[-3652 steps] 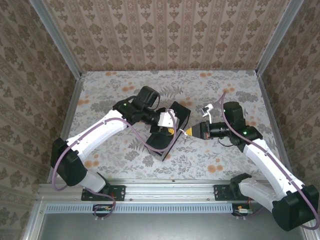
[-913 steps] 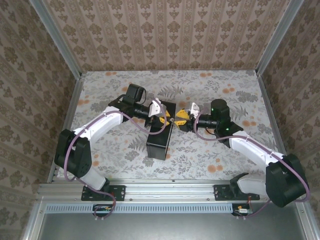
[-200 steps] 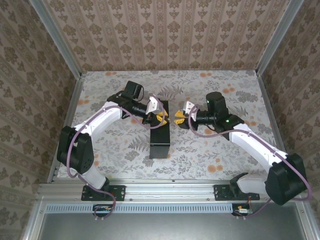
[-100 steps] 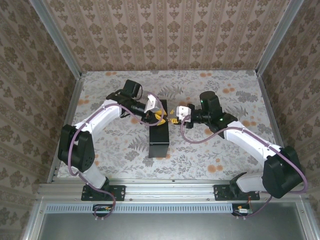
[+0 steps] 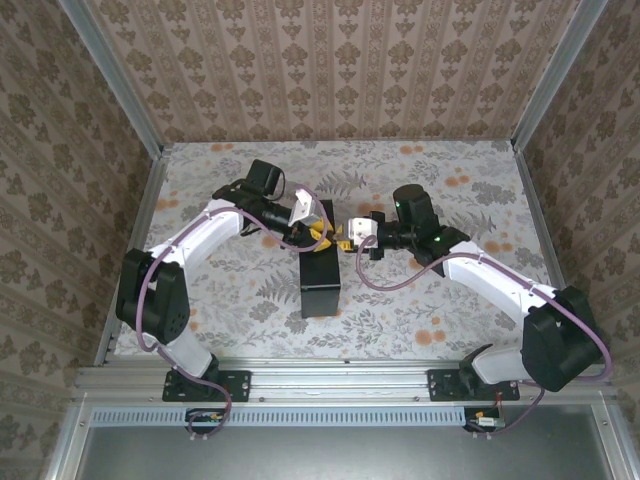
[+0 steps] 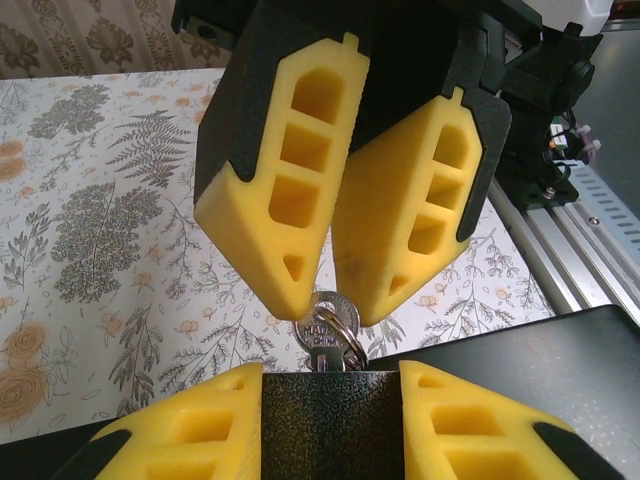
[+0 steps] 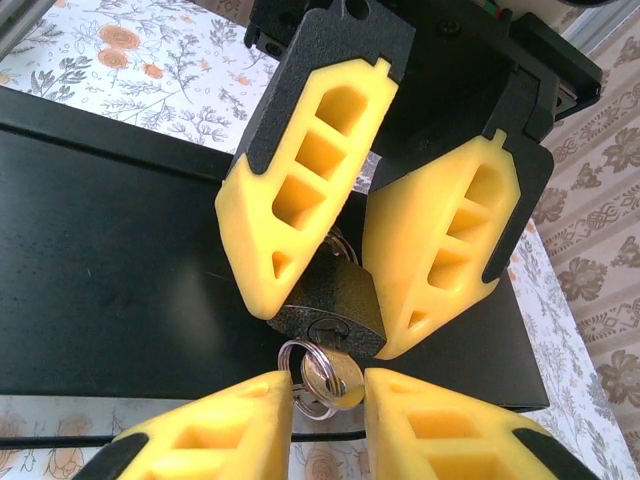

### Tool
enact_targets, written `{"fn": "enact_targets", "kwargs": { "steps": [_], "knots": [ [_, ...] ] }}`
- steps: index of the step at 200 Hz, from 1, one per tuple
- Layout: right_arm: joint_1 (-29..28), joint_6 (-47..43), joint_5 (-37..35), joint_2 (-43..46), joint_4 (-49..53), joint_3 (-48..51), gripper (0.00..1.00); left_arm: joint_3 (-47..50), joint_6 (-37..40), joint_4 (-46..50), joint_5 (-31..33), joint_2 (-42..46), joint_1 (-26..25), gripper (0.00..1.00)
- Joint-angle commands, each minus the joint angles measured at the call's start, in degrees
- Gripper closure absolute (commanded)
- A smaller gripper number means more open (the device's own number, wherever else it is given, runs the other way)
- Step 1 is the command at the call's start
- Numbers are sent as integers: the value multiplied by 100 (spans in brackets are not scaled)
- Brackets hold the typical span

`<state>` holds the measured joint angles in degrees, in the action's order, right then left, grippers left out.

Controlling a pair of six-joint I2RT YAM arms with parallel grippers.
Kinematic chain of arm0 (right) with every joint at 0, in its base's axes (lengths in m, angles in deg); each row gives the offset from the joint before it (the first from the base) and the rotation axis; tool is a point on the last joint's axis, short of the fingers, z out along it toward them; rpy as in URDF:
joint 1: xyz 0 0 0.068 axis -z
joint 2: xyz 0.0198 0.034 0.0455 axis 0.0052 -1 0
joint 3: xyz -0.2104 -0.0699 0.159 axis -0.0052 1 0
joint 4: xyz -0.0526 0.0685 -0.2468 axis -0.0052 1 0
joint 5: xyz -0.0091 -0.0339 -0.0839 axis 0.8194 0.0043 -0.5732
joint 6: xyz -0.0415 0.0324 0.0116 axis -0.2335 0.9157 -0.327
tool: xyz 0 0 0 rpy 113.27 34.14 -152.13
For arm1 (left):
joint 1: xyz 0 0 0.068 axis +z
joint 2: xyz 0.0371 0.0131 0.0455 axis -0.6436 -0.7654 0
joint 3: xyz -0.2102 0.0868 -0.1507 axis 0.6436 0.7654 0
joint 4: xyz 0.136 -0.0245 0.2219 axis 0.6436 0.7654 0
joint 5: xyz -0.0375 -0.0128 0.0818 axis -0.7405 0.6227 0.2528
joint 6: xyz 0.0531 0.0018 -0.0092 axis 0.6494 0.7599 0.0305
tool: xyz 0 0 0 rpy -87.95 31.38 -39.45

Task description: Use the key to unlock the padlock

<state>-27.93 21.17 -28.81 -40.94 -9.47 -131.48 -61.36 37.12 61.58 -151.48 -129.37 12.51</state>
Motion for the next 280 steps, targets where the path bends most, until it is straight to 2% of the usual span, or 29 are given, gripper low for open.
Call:
{"fn": "enact_targets", "kwargs": {
  "steps": [1,39,88,126,134,149,171,196,215,219,232,244,259,272,280],
  "knots": [
    [-51,-148,83,-85,118,-181,76,-230,145,-86,-580,59,58,91],
    [-103,-120,177,-139,95,-232,79,-223,110,-113,-614,77,50,91],
    [-122,-97,69,-139,371,-369,99,-232,91,-148,-605,78,47,91],
    [-126,309,458,-139,1147,-724,100,-198,-14,-224,-401,89,2,91],
    [-130,434,532,-127,1363,-767,100,-180,-48,-262,-309,95,-7,86],
    [-130,617,401,-37,1274,-560,100,8,-392,-712,-113,162,3,61],
    [-113,650,-90,-130,1619,-441,93,280,-851,-1264,-47,388,49,49],
    [-56,723,-348,-371,1753,-400,81,338,-1115,-1305,19,646,90,47],
    [6,1070,-348,-397,1614,-467,78,403,-1329,-1336,75,856,110,47],
    [10,1150,-340,-383,1587,-493,76,433,-1387,-1369,90,902,276,47],
    [10,1310,-284,-288,1559,-555,73,570,-1645,-1550,279,1071,357,47],
    [7,1390,-114,-218,1529,-598,70,767,-1939,-1801,728,1257,404,47],
    [2,1508,30,131,1525,-665,67,1142,-2523,-2374,1623,1519,417,47],
    [-88,1513,27,308,1499,-684,63,1372,-3331,-2794,2538,1692,425,47],
    [-190,1449,-70,398,1433,-658,60,1402,-3762,-2816,2875,1741,463,47]
  ]
}}
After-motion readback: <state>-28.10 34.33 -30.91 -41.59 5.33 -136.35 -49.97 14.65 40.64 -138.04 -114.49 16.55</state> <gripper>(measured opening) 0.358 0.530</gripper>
